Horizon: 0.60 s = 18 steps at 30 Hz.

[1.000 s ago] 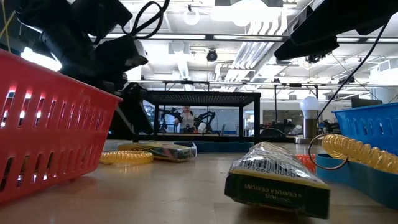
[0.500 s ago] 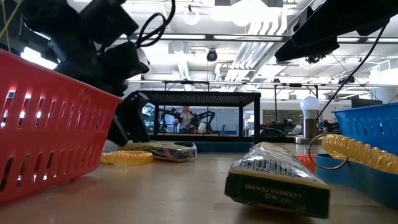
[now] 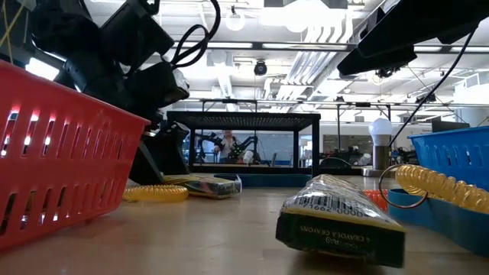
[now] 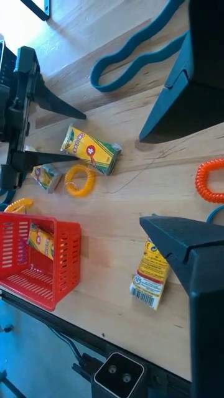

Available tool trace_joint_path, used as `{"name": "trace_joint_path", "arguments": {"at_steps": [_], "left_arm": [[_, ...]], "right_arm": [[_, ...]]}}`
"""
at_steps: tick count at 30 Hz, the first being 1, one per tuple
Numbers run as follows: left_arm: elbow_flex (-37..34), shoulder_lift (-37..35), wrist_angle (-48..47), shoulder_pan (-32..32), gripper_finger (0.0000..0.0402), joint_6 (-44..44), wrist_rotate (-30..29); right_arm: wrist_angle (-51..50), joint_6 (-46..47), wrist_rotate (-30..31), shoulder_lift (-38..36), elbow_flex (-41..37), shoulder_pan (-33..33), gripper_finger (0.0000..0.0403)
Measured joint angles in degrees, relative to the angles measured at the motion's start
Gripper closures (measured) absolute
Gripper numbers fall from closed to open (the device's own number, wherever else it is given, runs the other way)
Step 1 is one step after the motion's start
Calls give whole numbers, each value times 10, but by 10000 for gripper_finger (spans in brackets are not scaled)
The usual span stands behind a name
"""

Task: Pick & Place Office Desk Supplies
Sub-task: Put the yellow crayon box into the red bin

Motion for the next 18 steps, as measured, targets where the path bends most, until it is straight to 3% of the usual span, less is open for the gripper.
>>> {"name": "trace_joint_path", "arguments": {"at_steps": [18], "left_arm": [[0,1,1,0,196,-8,1]], "right_arm": [[0,0,0,0,0,0,211]]}}
